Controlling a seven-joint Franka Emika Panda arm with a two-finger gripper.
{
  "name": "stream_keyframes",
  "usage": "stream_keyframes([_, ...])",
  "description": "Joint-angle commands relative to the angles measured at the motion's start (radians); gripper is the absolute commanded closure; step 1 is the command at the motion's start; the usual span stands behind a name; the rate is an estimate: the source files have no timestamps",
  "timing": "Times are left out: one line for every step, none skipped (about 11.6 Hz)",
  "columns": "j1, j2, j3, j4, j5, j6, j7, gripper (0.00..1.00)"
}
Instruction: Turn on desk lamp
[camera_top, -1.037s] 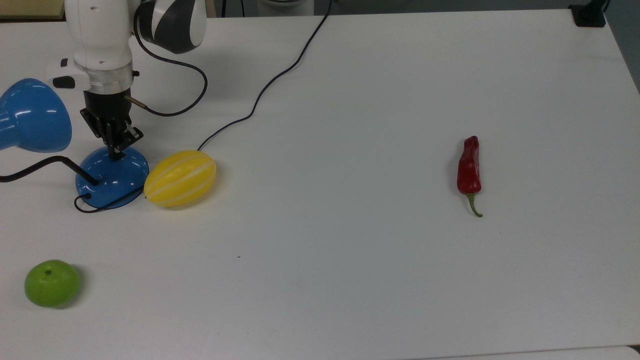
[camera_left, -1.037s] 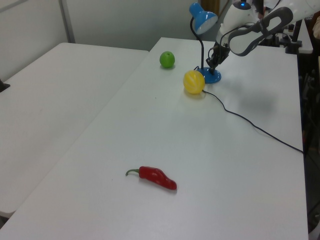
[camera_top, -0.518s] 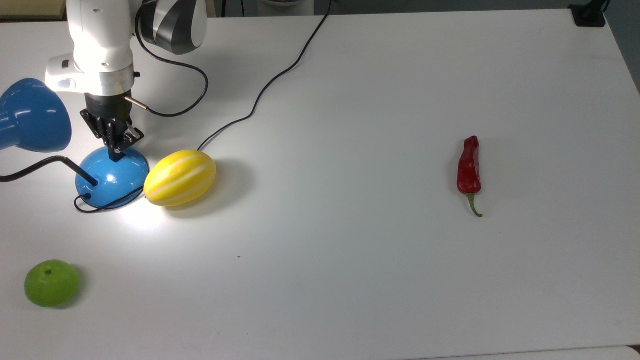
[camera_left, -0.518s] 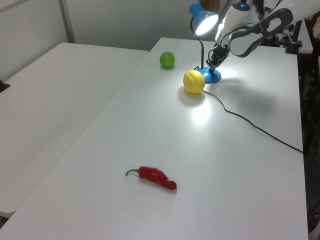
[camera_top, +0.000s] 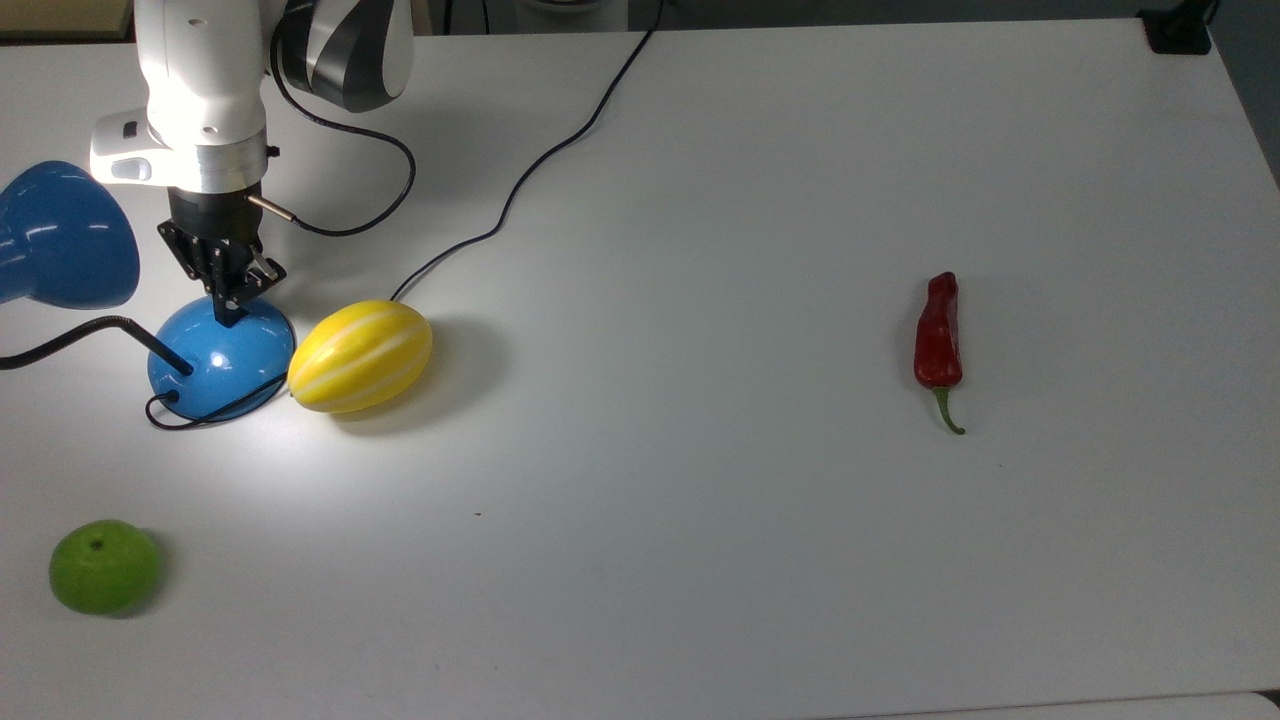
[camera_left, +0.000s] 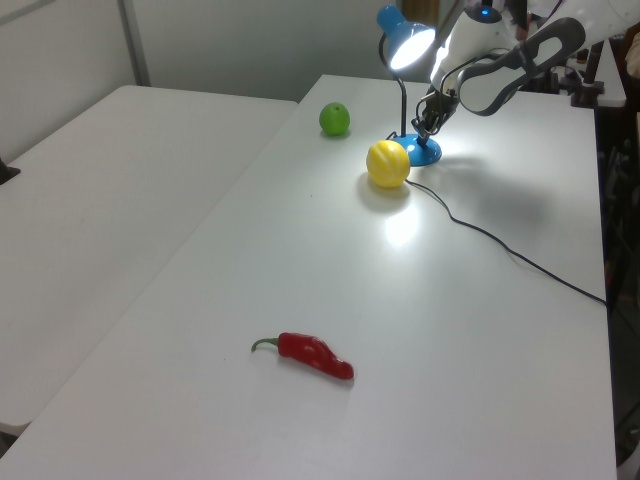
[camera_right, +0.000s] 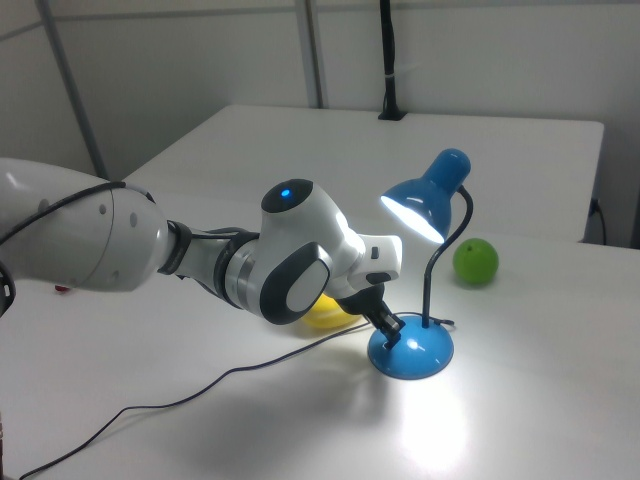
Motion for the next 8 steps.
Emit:
stream_keyframes([0.002,0.000,-0.007,0.006,-0.017,0.017,-0.004,1.00])
stream_keyframes([0.003,-0.015,-0.005,0.001,-0.015,0.002,-0.004,1.00])
stream_keyframes([0.011,-0.043,-0.003,0.003,-0.015,-0.054,0.001,1.00])
stream_keyframes([0.015,-0.069,0.006,0.001,-0.015,-0.114,0.004,1.00])
stream_keyframes([0.021,-0.092,0.009,0.000,-0.015,-0.159,0.007,1.00])
stream_keyframes([0.046,-0.108,0.010,0.000,-0.015,-0.212,0.010,1.00])
stream_keyframes([0.067,-0.129,0.010,0.001,-0.015,-0.276,0.012,1.00])
stream_keyframes([0.081,-0.147,0.010,0.001,-0.015,-0.323,0.012,1.00])
